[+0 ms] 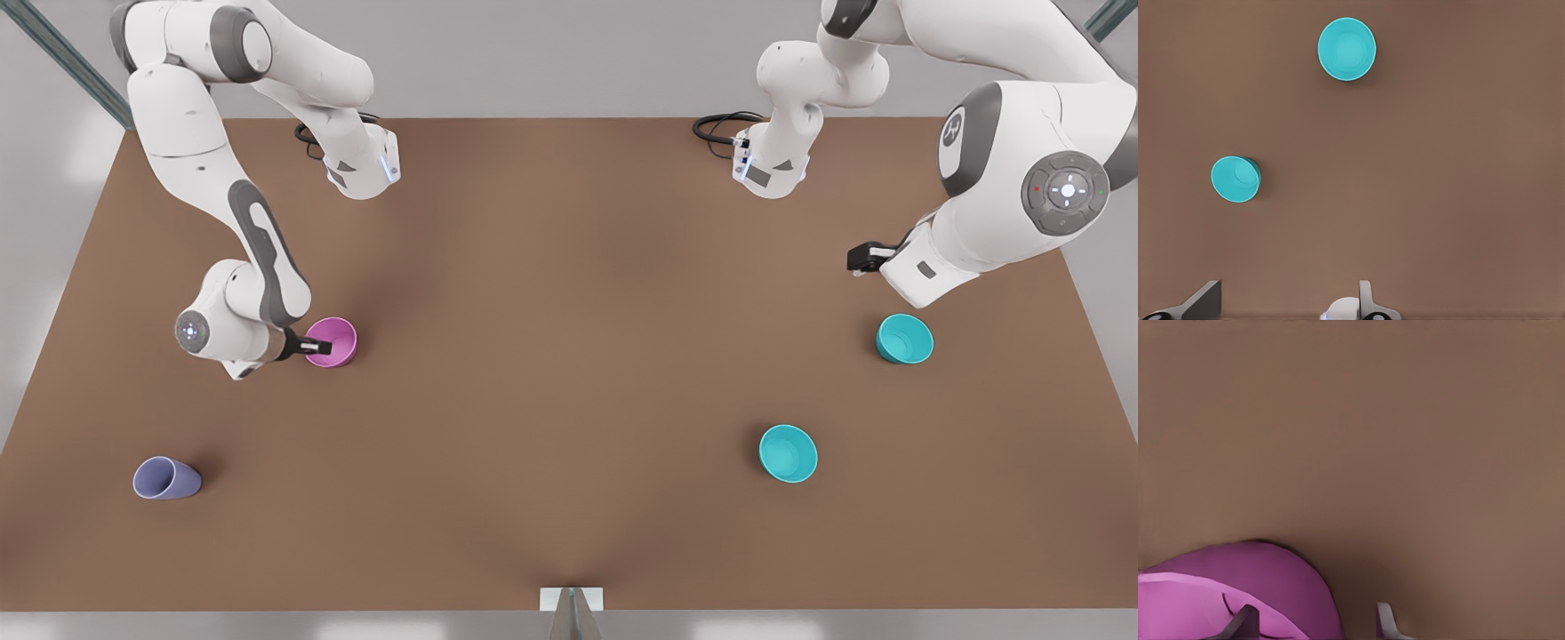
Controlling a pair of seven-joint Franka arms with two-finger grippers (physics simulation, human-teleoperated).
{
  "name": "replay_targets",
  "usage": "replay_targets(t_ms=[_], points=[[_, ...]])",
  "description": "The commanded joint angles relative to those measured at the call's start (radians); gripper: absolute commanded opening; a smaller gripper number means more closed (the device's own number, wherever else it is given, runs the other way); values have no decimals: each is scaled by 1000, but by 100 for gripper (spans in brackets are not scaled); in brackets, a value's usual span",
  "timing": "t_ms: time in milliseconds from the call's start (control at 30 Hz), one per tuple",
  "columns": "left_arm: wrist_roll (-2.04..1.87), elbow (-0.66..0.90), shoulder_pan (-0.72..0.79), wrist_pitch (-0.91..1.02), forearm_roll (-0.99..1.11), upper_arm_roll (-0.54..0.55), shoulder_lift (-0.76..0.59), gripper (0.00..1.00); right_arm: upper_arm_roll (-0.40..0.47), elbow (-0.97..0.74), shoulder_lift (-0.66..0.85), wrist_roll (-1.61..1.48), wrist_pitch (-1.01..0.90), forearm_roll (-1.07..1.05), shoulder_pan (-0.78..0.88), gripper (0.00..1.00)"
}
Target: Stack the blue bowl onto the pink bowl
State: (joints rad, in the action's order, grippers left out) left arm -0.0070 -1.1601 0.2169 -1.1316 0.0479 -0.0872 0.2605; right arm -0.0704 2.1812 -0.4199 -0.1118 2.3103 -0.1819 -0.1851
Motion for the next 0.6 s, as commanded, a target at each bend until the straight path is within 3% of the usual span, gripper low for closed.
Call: replay_targets(t_ms=[0,100,200,267,333,400,467,567], points=[[2,0,-1,3,0,0,-1,100,-2,-6,1,7,15,-4,-1,39],[2,0,-1,1,0,0,-1,100,-5,-14,3,-26,1,-4,-1,21],[2,0,-1,1,0,0,-1,100,-9,-38,9,-72,-46,-4,1,21],[2,0,-1,0,0,0,-1,100,-66,-84,29,-72,-109,-4,1,21],[1,0,-1,-2,1,0,0,100,-200,-172,7,-49,-149,-8,16,21],[2,0,-1,-4,1,0,2,100,-216,-368,-97,73,-207,-22,183,21],[1,0,-1,-5,3,0,2,100,-216,-668,-281,282,-318,-27,346,21],[1,0,1,1,1,0,0,100,-213,-1012,-534,530,-302,-31,562,21]])
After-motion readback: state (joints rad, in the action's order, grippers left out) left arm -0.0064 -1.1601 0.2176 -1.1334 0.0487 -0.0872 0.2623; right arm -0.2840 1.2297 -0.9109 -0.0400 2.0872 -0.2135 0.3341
